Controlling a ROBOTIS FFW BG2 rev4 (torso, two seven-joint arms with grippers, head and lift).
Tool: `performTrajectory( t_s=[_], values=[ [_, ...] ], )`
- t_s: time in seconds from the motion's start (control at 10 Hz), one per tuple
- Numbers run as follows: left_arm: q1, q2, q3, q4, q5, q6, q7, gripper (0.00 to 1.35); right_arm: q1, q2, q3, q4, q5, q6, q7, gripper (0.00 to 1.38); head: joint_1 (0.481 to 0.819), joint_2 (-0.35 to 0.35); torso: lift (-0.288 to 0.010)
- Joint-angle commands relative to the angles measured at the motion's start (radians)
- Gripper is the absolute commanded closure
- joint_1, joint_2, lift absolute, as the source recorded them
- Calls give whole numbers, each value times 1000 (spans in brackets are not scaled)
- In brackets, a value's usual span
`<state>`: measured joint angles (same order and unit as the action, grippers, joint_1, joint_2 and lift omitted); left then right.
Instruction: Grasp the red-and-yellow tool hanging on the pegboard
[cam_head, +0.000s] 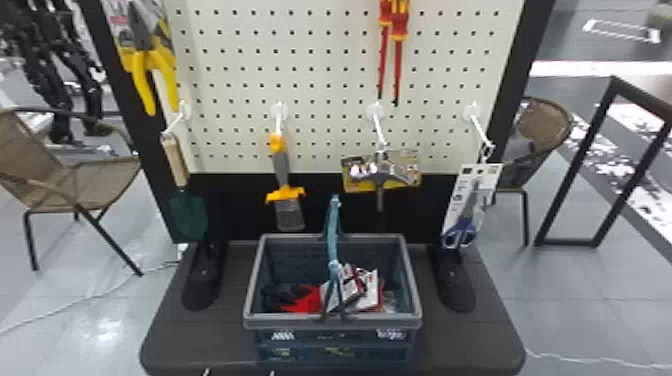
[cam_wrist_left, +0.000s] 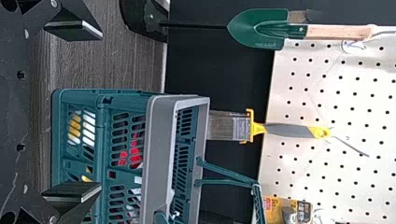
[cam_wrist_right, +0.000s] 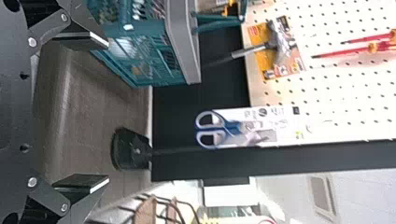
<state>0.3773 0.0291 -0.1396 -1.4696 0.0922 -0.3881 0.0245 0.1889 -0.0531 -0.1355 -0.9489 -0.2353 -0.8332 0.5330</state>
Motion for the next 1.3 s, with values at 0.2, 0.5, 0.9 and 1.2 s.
performTrajectory(
  t_s=[0.2,0.5,0.9,1.2],
  values=[
    [2,-2,1,0,1,0,0,165,64,4,2,-83,54,-40,-168,272,549,0,-100],
    [3,-3,3,0,0,0,2,165,73,7,2,-97,60,-38,-189,272,549,0,-100],
    [6,-3,5,0,0,-2,0,165,95,-4,-3,-656,192,428,-194,272,549,0,-100],
    [2,-3,1,0,0,3,0,165,-82,-67,4,-878,142,835,-68,272,549,0,-100]
  ],
)
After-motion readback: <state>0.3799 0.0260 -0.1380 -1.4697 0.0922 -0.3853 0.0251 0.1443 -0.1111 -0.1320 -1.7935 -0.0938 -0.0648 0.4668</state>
